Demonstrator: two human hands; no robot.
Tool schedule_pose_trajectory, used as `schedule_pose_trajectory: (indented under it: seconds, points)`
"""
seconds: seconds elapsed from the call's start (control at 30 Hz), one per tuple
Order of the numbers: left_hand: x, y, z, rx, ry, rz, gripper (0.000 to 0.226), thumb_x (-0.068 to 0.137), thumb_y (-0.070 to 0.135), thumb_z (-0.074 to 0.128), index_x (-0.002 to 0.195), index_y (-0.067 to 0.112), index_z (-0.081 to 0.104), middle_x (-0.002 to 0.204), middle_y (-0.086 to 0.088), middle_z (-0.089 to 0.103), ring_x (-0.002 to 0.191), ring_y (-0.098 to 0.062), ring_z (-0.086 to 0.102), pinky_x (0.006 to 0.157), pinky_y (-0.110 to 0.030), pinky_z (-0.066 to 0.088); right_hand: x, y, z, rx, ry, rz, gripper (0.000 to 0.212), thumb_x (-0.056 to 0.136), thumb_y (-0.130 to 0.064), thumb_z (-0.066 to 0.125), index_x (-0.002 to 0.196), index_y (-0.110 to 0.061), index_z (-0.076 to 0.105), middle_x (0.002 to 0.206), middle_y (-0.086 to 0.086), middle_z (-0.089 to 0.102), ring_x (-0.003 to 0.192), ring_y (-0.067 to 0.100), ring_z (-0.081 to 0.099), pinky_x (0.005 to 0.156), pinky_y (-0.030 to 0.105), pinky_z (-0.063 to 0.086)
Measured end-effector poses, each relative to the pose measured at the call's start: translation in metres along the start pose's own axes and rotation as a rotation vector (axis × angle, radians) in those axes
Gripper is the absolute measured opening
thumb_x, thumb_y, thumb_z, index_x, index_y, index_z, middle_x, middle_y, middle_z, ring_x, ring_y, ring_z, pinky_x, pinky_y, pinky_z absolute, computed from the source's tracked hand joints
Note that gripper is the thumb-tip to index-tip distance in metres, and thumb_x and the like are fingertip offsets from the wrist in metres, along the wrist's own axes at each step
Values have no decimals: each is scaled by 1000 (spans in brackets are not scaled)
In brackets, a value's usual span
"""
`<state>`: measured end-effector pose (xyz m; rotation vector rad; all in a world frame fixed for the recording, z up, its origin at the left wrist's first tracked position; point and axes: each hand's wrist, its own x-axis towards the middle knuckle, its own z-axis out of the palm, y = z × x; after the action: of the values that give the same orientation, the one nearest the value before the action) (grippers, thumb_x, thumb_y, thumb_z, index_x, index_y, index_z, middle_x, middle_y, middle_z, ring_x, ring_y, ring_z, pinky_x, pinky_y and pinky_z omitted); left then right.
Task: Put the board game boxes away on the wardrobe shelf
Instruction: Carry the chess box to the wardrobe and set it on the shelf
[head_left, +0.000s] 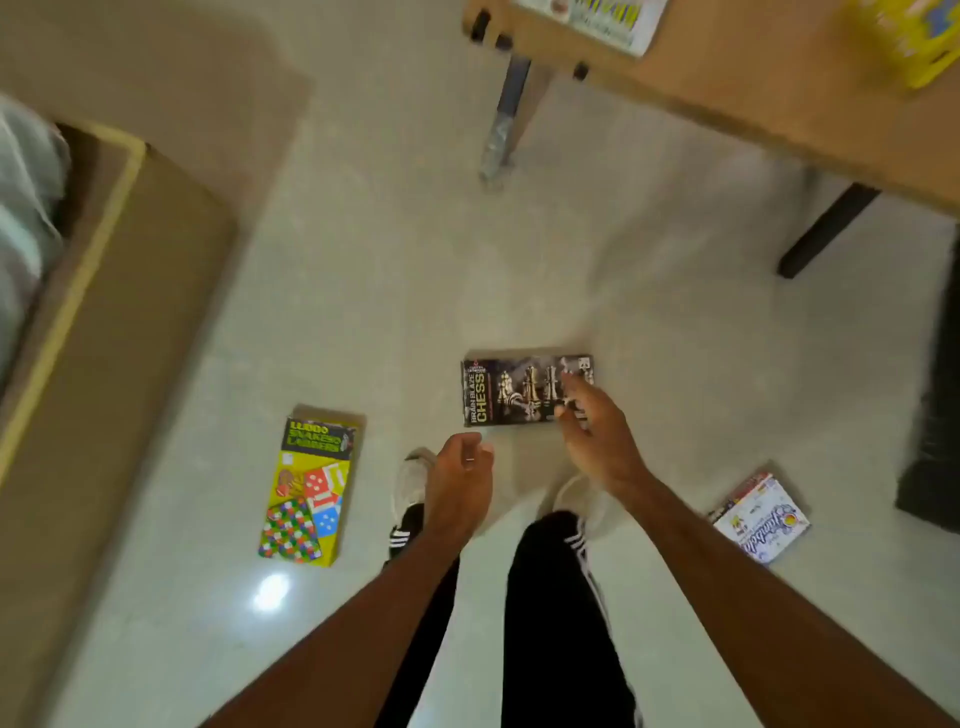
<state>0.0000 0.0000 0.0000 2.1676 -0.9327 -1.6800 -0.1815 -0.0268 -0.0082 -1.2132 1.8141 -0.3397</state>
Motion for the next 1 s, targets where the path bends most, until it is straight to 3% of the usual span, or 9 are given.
schedule_pose_trajectory:
  seconds: [0.17,0.3,0.37,0.43,0.53,0.63,0.73,0.83,1.0]
  points:
    - [122,-66,102,-161,43,-280,32,91,27,56,120,12,58,115,-5,63,99,-18,57,86,-32,46,140,103,59,-206,-173,-69,46,98,-39,41,138,-17,46,140,8,53,131,24,46,108,44,39]
    - [209,-119,184,-289,74,-424,36,90,25,57,124,12,54,126,-9,59,111,-26,57,98,-39,47,224,186,106,-420,-236,-158,48,92,-20,45,139,-11,44,135,15,55,129,30,46,109,47,37]
    - [243,-139,214,-354,61,-516,43,90,27,53,130,11,52,132,-10,57,119,-30,55,102,-41,46,253,221,127,-555,-265,-194,55,87,-19,50,141,-14,40,140,17,48,133,34,40,108,52,37]
    - [266,-150,236,-467,29,-599,43,91,27,51,128,6,54,134,-18,56,125,-35,52,103,-46,43,275,246,140,-681,-280,-209,62,84,-22,51,143,-19,33,147,14,38,138,35,32,109,57,32]
    - [284,-151,258,-711,3,-662,40,89,22,55,126,9,57,131,-14,59,125,-33,53,98,-49,45,293,259,148,-785,-301,-144,64,84,-17,55,142,-23,29,145,10,36,137,33,30,112,57,22]
    - [285,-147,263,-874,52,-651,43,84,15,55,127,12,57,124,-7,61,118,-27,54,92,-47,45,299,254,149,-799,-288,-163,57,83,-16,58,136,-22,37,137,12,42,129,34,38,108,54,28]
    - [273,-139,248,-936,112,-575,52,84,11,57,135,18,48,129,-6,59,120,-29,53,102,-53,41,291,236,138,-698,-268,-138,51,86,-15,58,133,-21,41,134,12,44,125,34,41,103,52,36]
    - [245,-110,209,-949,122,-489,55,89,7,54,139,23,39,124,-5,63,117,-27,58,104,-52,37,273,194,118,-590,-222,-125,48,88,-17,60,132,-21,41,133,11,44,122,32,43,95,48,43]
    - [154,-39,98,-834,147,-259,55,87,7,55,137,25,43,126,-5,61,118,-26,56,99,-49,39,206,71,57,-357,-233,-179,51,85,-16,60,135,-16,46,120,15,49,115,31,49,97,47,47]
